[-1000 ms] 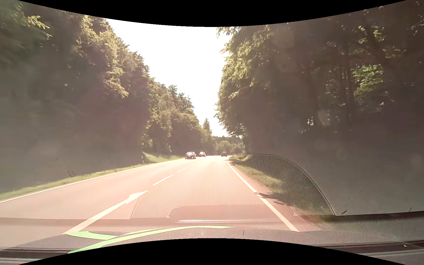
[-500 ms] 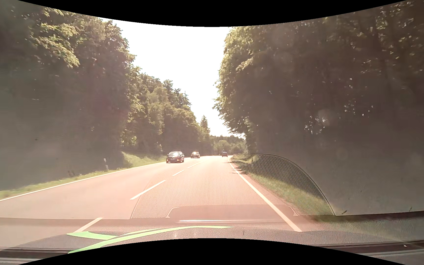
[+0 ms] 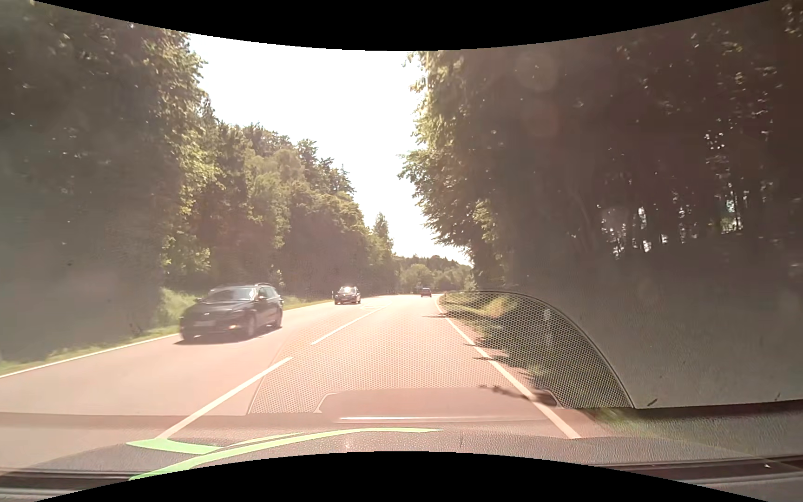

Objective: Follow the waypoints while adhering to traffic rules and regulations

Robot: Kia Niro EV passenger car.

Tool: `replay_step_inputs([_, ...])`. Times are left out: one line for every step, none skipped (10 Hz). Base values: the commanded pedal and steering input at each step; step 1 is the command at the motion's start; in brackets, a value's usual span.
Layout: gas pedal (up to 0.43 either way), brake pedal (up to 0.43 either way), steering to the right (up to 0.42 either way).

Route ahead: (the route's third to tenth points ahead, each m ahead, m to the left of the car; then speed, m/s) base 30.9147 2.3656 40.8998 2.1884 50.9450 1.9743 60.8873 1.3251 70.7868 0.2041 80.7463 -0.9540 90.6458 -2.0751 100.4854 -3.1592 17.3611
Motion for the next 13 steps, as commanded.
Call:
replay_step_inputs([0.087, 0.000, 0.009])
replay_step_inputs([0.087, 0.000, 0.009])
replay_step_inputs([0.087, 0.000, 0.009])
replay_step_inputs([0.087, 0.000, 0.009])
replay_step_inputs([0.087, 0.000, 0.009])
replay_step_inputs([0.087, 0.000, 0.008])
replay_step_inputs([0.079, 0.000, 0.008])
replay_step_inputs([0.067, 0.000, 0.007])
replay_step_inputs([0.067, 0.000, 0.007])
replay_step_inputs([0.059, 0.000, 0.007])
replay_step_inputs([0.059, 0.000, 0.007])
replay_step_inputs([0.047, 0.000, 0.007])
replay_step_inputs([0.039, 0.000, 0.007])
